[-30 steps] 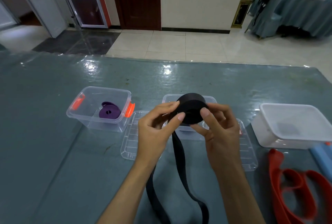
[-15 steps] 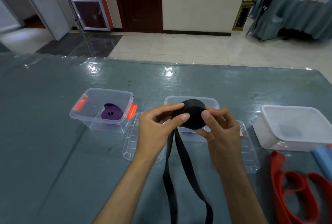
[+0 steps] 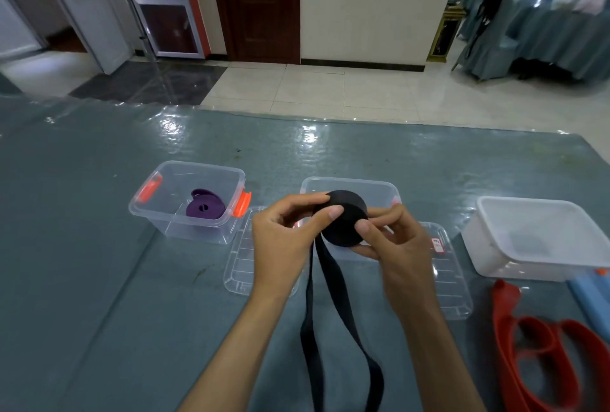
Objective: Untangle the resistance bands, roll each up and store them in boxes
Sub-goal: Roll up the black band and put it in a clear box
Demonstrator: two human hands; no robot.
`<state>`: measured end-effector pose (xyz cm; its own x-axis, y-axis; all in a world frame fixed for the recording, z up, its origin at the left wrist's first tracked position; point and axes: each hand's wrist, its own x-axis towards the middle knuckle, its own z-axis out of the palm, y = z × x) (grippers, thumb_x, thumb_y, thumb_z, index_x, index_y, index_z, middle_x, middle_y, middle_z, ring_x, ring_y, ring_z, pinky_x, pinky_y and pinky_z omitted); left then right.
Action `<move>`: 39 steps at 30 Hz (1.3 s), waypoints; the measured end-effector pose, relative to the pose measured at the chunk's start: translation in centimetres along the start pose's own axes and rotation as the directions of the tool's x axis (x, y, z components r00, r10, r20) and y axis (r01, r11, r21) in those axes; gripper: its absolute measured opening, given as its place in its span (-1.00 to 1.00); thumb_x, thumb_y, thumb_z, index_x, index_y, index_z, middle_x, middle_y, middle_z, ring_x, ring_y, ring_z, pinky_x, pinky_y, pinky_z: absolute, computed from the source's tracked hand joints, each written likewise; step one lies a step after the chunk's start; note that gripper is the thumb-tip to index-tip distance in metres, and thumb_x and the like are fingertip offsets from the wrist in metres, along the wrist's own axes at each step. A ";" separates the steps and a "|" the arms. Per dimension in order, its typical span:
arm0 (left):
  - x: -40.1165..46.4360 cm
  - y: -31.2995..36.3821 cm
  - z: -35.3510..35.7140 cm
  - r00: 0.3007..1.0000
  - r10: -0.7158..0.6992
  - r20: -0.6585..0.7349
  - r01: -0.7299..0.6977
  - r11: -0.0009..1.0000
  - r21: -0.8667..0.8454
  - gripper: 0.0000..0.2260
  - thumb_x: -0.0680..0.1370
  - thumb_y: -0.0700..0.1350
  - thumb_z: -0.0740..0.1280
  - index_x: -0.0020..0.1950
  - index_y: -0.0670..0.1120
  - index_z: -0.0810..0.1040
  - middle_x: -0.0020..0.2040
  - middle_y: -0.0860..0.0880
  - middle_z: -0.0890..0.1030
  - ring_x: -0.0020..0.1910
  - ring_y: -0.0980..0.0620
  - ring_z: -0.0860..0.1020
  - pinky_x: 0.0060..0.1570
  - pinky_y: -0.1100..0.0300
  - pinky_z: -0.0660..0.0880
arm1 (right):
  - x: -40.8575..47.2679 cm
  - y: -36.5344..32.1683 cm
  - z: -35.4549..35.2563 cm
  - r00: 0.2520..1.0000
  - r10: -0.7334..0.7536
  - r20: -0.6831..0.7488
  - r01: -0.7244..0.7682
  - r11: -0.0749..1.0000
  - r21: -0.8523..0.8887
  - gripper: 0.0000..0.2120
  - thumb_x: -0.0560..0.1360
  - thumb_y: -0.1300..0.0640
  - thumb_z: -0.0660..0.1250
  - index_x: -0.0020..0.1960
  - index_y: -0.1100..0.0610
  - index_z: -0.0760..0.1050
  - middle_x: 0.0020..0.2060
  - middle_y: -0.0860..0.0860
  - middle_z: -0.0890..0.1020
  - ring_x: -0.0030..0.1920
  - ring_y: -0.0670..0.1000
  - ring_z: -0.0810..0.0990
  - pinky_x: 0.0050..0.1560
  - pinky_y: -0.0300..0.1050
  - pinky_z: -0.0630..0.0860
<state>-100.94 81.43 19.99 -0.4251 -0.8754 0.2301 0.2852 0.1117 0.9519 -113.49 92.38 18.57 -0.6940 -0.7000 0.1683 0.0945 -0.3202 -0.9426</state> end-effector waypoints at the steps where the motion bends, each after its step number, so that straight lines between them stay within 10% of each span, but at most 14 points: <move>1: -0.2 0.0 0.1 1.000 -0.007 -0.005 0.007 1.000 -0.023 -0.80 0.42 -0.15 0.62 0.03 -0.05 0.78 0.01 -0.03 0.79 0.07 -0.01 0.75 0.11 0.22 0.63 | -0.1 -0.1 -0.1 1.000 -0.011 -0.003 0.011 1.000 0.001 -0.82 0.47 0.12 0.60 -0.07 0.09 0.60 0.02 0.08 0.75 0.07 0.20 0.77 -0.09 0.12 0.74; 5: -0.5 0.4 -0.5 0.994 -0.018 0.109 0.025 0.998 -0.065 -0.75 0.46 -0.13 0.54 0.14 -0.05 0.76 0.12 -0.05 0.76 0.21 -0.04 0.70 0.28 0.12 0.58 | -0.4 -0.3 0.4 0.999 -0.035 -0.007 0.036 0.998 0.046 -0.74 0.51 0.08 0.52 0.19 -0.02 0.64 0.04 0.00 0.74 0.10 0.12 0.76 -0.13 0.01 0.73; 21: -1.3 0.1 -1.8 0.992 0.009 0.122 -0.009 1.000 0.004 -0.77 0.44 -0.07 0.60 0.08 0.11 0.77 0.04 -0.01 0.76 0.08 0.00 0.74 0.12 0.25 0.61 | -2.3 0.0 1.1 0.998 0.014 -0.066 -0.013 1.000 0.002 -0.80 0.45 0.12 0.62 -0.11 0.06 0.58 0.02 0.09 0.76 0.08 0.18 0.77 -0.02 0.20 0.73; 39: -1.8 0.0 -7.5 0.998 -0.001 0.064 0.005 0.998 -0.064 -0.76 0.44 -0.13 0.56 0.10 0.02 0.78 0.13 -0.05 0.74 0.20 -0.06 0.69 0.25 0.10 0.61 | -4.7 0.9 7.4 0.987 0.069 -0.145 -0.059 0.996 0.073 -0.67 0.45 0.01 0.61 0.12 0.10 0.62 0.11 0.26 0.65 0.10 0.21 0.73 -0.08 0.20 0.71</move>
<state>-93.77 79.54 18.02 -0.4793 -0.8437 0.2419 0.3374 0.0773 0.9382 -104.83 90.61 19.05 -0.7818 -0.6207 0.0592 0.1874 -0.3244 -0.9272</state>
